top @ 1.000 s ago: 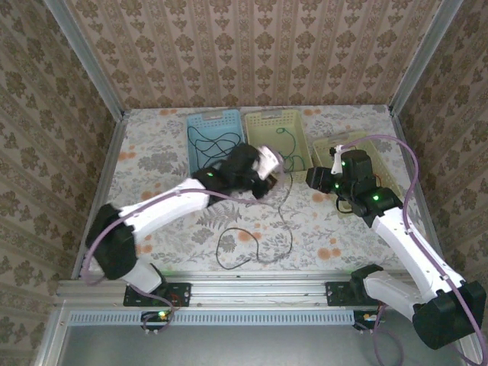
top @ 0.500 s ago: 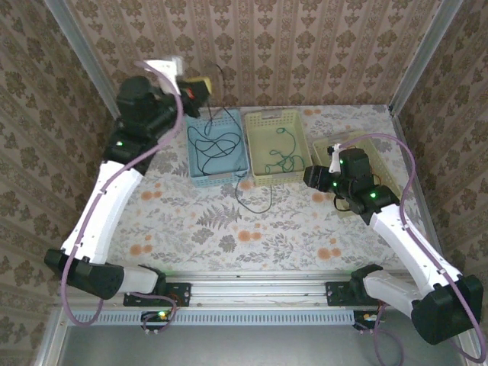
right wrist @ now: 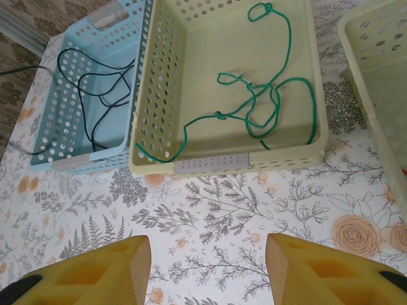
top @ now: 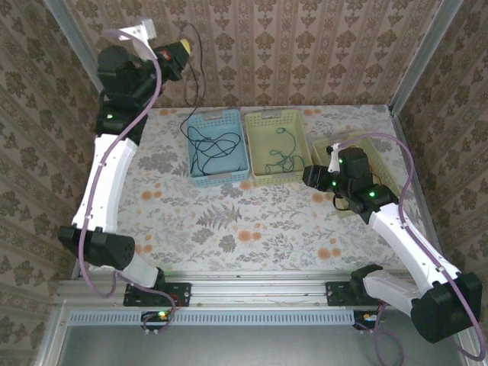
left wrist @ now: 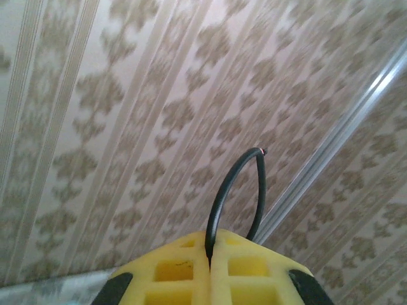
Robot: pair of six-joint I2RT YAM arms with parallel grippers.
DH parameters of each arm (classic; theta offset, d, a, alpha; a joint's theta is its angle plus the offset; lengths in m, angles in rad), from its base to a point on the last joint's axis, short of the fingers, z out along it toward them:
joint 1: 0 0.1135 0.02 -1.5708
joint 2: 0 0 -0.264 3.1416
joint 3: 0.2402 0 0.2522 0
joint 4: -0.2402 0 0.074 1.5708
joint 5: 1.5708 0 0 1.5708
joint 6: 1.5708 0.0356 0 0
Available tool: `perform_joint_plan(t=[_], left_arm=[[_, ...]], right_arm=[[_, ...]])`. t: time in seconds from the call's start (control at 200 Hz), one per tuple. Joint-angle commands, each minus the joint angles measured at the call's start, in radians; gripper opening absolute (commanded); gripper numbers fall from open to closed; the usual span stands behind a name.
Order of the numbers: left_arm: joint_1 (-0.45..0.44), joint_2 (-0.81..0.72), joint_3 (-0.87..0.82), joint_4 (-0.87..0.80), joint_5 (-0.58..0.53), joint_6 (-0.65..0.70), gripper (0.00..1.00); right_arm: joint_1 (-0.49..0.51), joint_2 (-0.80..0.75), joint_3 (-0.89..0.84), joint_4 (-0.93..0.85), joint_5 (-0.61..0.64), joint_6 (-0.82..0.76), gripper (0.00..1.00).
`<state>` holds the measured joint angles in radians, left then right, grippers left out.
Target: Untangle the cables
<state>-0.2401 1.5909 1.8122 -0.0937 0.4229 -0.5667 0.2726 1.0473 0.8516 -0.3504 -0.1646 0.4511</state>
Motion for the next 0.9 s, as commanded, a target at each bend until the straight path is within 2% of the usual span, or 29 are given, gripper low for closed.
perform_joint_plan(t=[0.0, 0.175, 0.38, 0.455, 0.5, 0.55, 0.575, 0.735, 0.895], left_arm=[[0.004, 0.049, -0.099, 0.038, 0.008, -0.03, 0.0], [-0.007, 0.087, -0.287, 0.126, -0.016, -0.073, 0.0], [-0.087, 0.159, -0.418, 0.032, -0.201, 0.017, 0.0], [-0.105, 0.18, -0.442, 0.037, -0.251, 0.018, 0.33], [-0.114, 0.178, -0.458, 0.047, -0.286, 0.012, 0.62], [-0.123, 0.161, -0.474, 0.062, -0.326, 0.016, 0.89], [-0.129, 0.146, -0.484, 0.065, -0.362, 0.023, 0.98], [-0.194, -0.029, -0.63, 0.145, -0.651, 0.114, 1.0], [-0.256, -0.226, -0.83, 0.175, -0.943, 0.205, 1.0]], right_arm=[[-0.006, 0.0, 0.004, 0.004, -0.013, -0.005, 0.52], [-0.006, 0.009, 0.012, 0.0, -0.028, -0.006, 0.52], [-0.006, 0.014, 0.012, -0.01, -0.044, -0.005, 0.52], [-0.005, 0.009, 0.011, -0.013, -0.041, -0.006, 0.52], [-0.005, 0.005, 0.01, -0.017, -0.033, -0.006, 0.52], [-0.005, 0.001, 0.013, -0.023, -0.019, -0.006, 0.53], [-0.005, -0.004, 0.014, -0.027, -0.007, -0.006, 0.54], [-0.011, -0.053, -0.022, -0.021, 0.117, -0.009, 0.57], [-0.028, -0.104, -0.076, -0.002, 0.358, 0.005, 0.64]])
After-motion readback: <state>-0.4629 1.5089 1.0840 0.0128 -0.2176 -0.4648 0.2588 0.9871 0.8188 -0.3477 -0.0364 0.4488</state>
